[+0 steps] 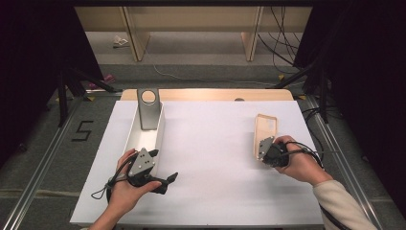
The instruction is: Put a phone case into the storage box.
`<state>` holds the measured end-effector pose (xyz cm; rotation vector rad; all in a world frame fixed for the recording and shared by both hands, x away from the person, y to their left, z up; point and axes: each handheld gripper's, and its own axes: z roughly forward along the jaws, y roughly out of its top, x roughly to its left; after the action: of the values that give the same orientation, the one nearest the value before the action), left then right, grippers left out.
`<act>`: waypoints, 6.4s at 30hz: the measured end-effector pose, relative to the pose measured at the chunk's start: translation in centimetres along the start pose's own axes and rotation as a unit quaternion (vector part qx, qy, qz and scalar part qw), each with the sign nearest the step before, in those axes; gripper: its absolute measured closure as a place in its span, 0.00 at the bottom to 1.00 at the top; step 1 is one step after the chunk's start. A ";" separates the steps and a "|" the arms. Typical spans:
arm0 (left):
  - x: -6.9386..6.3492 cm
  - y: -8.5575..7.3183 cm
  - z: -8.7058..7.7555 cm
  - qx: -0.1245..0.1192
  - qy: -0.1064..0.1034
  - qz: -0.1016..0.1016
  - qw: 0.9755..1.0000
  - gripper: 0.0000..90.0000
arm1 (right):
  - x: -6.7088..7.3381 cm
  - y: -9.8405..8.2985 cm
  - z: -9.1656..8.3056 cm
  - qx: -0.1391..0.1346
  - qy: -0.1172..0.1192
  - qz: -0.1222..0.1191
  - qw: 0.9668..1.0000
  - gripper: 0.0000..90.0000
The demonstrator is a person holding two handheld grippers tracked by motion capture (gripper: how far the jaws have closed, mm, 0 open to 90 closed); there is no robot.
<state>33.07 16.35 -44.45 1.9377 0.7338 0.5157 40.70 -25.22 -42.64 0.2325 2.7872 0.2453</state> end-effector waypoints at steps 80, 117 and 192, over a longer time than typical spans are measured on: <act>-1.1 10.7 7.2 0.040 -0.033 -0.038 0.998 0.17 | 4.3 6.5 0.0 -0.244 0.057 0.001 0.968 0.98; 1.1 15.1 14.5 0.133 -0.043 -0.127 0.982 0.57 | 5.6 8.3 -0.4 -0.242 0.051 -0.036 0.968 0.98; 2.6 15.4 6.4 -0.041 -0.015 -0.051 0.998 0.91 | 1.6 1.8 -0.3 -0.348 0.048 0.269 0.897 0.24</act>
<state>43.16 8.57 -33.41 1.8174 0.7754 0.4462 39.33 -23.21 -42.46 0.8084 2.4547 1.3744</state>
